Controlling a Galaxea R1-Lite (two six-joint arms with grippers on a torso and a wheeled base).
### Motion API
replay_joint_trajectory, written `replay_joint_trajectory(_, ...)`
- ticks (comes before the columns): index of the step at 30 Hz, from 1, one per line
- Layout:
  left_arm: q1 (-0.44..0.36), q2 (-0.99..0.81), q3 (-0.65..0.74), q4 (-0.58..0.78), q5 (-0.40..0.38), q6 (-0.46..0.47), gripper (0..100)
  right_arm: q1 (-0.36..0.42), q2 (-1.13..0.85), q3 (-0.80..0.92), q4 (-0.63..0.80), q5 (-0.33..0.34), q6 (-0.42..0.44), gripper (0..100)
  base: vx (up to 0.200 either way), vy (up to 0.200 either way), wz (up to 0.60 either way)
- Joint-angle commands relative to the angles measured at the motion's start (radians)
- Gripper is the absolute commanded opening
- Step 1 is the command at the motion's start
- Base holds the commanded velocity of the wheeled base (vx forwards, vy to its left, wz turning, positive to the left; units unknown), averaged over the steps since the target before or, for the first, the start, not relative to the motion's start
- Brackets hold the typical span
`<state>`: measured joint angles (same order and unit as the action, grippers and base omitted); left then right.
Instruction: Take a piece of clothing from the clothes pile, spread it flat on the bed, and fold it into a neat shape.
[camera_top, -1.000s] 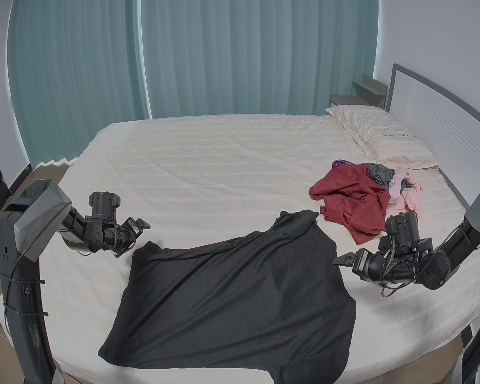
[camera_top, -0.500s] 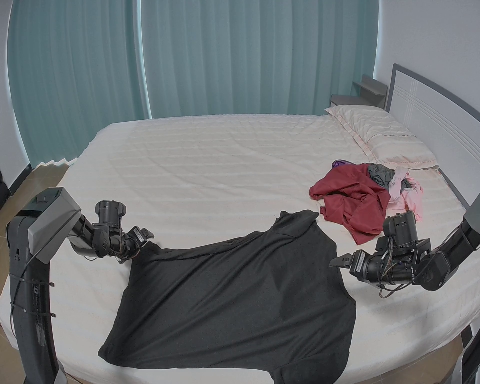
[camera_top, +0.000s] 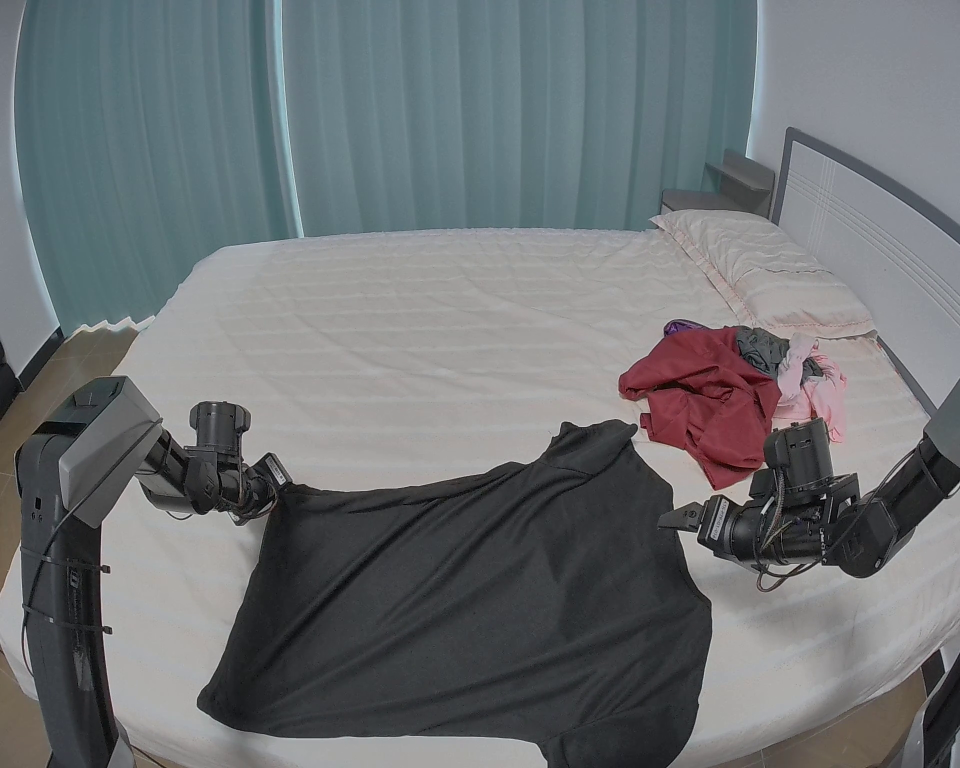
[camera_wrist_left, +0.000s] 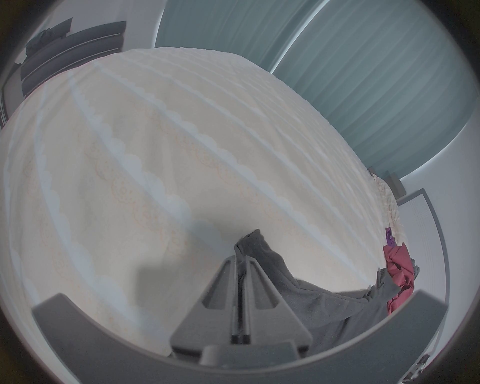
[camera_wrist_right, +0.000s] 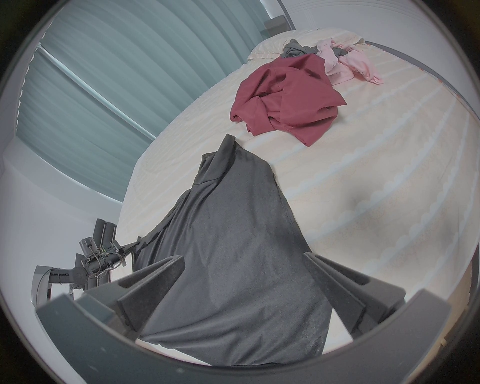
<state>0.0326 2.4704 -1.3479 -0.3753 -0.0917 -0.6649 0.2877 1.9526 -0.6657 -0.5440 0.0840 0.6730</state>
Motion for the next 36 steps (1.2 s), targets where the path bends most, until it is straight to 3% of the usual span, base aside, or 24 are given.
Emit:
replay_joint_trajectory(1, 0.004, -0.025, -0.039, -0.002, 0.012, -0.009, 0, 0.001, 0.005, -0.038, 0.001, 0.002, 0.0, 100, 0.0, 0.0, 0.0)
replay_joint_trajectory(20, 0.018, 0.042, -0.192, 0.032, 0.193, -0.033, 0, 0.025, 0.178, -0.307, 0.016, -0.006, 0.0, 100, 0.0, 0.0, 0.0)
replay_joint_trajectory(36, 0.02, 0.044, -0.203, 0.059, 0.211, -0.079, 0, -0.031, 0.379, -0.545, 0.092, -0.059, -0.021, 100, 0.0, 0.0, 0.0)
